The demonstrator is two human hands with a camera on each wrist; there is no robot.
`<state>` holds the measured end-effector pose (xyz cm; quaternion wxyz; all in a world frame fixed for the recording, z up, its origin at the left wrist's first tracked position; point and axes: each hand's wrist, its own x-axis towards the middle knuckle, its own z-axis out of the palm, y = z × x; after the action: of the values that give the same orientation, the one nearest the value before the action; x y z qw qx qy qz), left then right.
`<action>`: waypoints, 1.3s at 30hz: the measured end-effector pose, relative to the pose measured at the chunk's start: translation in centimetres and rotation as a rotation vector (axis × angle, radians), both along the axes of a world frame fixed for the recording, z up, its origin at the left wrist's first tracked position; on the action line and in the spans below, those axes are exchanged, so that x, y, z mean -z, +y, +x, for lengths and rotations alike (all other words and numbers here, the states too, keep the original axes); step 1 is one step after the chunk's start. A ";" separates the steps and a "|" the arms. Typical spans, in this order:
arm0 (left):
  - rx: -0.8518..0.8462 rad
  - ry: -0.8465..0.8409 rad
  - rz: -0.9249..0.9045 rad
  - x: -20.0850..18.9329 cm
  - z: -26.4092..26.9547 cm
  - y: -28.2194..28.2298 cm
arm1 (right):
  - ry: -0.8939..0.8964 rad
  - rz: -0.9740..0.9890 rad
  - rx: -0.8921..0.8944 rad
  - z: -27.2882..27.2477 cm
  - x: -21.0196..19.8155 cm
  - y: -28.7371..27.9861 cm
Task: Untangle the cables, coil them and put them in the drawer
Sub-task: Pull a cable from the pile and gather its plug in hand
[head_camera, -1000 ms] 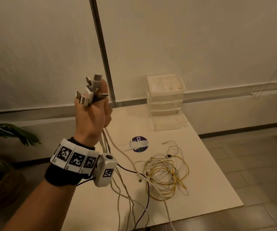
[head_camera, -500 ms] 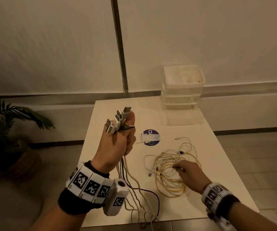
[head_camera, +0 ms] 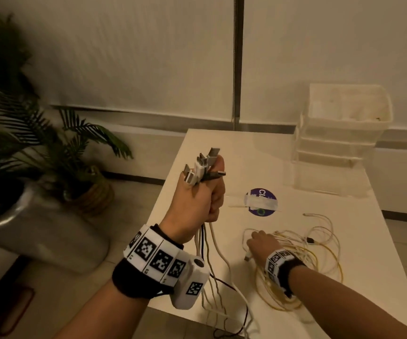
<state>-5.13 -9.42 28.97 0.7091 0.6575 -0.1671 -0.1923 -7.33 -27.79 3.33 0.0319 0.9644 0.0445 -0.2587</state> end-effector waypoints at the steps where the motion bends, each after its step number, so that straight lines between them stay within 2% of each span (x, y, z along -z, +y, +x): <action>1: -0.010 0.004 -0.012 0.0 0.1 -0.3 | -0.048 0.034 0.028 0.1 -0.6 -0.6; 5: -0.013 -0.025 -0.006 0.1 0.2 -1.6 | -0.310 0.169 0.183 -0.5 -4.6 -4.1; 7: 0.009 -0.027 0.016 -0.1 0.0 -2.5 | -0.364 0.259 0.232 -1.2 -6.7 -5.8; 9: 0.037 -0.033 0.030 -0.4 -0.4 -3.8 | -0.265 0.284 0.232 -1.6 -8.4 -6.9; 12: 0.030 -0.047 0.067 -1.1 -1.1 -5.8 | -0.124 0.125 0.221 -1.6 -10.4 -7.6; 15: 0.014 -0.063 0.098 -1.7 -1.8 -7.2 | -0.143 0.033 0.307 -1.5 -11.9 -8.3; 17: -0.001 -0.070 0.115 -2.0 -2.0 -7.4 | -0.199 0.047 0.470 -1.6 -12.7 -9.1; 19: -0.022 -0.060 0.113 -2.2 -2.1 -7.2 | -0.224 0.136 0.652 -1.8 -13.5 -10.0; 22: -0.032 -0.034 0.101 -2.2 -2.0 -6.5 | -0.161 0.334 0.782 -2.1 -14.6 -10.6; 24: -0.031 -0.025 0.050 -2.1 -1.8 -6.2 | -0.214 0.643 0.828 -2.6 -15.9 -10.2; 27: 0.000 0.016 -0.028 -1.8 -1.4 -6.1 | -0.462 1.331 0.967 -4.8 -19.4 -7.7; 29: 0.052 0.071 -0.071 -1.4 -1.1 -6.3 | -0.611 1.559 0.888 -6.7 -22.3 -4.9; 30: 0.083 0.100 -0.094 -1.3 -1.1 -6.5 | -0.673 1.585 0.819 -7.3 -23.4 -3.4; 33: 0.194 0.138 -0.141 -1.5 -1.2 -6.7 | -0.830 1.491 0.678 -7.7 -26.0 0.4; 36: 0.334 0.176 -0.160 -1.8 -1.4 -6.3 | -0.947 1.418 0.687 -7.7 -28.0 2.6; 39: 0.473 0.216 -0.203 -1.8 -1.1 -5.5 | -0.988 1.431 0.737 -7.6 -29.2 4.0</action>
<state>-6.23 -14.89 30.77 0.7205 0.5014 -0.2580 -0.4036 -14.91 -23.78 32.50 -0.6361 0.7088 -0.1336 0.2741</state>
